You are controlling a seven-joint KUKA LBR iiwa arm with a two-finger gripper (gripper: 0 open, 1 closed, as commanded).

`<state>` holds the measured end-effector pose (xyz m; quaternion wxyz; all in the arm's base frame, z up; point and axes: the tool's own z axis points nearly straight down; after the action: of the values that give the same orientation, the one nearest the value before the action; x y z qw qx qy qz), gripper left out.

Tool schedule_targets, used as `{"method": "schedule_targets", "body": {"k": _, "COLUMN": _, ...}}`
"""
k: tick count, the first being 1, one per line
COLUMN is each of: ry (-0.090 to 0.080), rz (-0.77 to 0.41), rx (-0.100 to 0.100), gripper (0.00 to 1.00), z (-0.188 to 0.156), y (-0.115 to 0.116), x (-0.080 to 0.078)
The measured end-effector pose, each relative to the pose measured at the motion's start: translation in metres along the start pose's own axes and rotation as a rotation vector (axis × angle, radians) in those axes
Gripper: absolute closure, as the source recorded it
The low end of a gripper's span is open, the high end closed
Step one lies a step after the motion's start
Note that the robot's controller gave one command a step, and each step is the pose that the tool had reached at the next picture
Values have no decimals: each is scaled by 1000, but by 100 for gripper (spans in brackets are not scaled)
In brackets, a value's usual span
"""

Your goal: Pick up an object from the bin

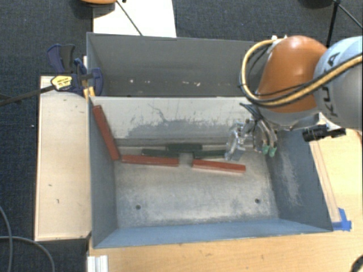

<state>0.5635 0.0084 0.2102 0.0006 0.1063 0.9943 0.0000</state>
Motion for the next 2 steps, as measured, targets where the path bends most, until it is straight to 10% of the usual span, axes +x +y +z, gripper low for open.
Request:
{"method": "schedule_targets", "body": {"k": 1, "ry": -1, "rz": -289, "rx": 0, "gripper": 100, "z": 19, "y": 7, "x": 16}}
{"method": "schedule_targets", "body": {"k": 2, "ry": -2, "rz": 50, "rx": -1, "gripper": 0, "z": 33, "y": 27, "x": 11}}
